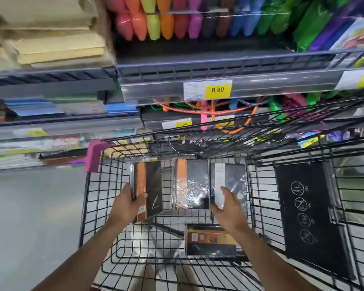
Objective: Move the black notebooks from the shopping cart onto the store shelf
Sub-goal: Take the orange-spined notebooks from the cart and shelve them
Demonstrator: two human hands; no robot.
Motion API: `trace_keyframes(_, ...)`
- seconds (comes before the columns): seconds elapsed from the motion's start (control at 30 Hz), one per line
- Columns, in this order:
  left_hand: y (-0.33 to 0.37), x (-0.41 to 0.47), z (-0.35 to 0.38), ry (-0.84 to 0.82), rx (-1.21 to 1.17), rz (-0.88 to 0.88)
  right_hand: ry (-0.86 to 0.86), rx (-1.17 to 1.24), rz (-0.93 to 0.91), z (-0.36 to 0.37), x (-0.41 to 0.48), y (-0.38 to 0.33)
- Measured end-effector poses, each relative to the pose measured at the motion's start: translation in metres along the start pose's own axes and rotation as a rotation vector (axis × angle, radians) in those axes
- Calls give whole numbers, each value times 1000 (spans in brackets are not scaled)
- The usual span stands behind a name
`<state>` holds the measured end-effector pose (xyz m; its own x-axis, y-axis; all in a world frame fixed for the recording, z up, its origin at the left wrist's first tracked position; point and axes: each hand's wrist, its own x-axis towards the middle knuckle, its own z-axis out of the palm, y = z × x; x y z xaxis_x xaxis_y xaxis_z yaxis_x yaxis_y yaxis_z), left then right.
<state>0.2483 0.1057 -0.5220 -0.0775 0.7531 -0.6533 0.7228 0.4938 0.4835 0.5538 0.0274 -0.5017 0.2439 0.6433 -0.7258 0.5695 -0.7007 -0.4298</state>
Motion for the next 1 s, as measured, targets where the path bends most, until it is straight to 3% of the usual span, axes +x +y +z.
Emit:
trace_keyframes(0.4, -27, -4, -7, 30, 45, -11, 50, -308, 227, 66, 71, -43)
trace_keyframes(0.83, -26, -3, -8, 18, 14, -35, 55, -241, 334, 42, 69, -2)
trace_keyframes(1.0, -20, -12, -13, 6, -20, -30, 198, -121, 278, 8, 50, 19)
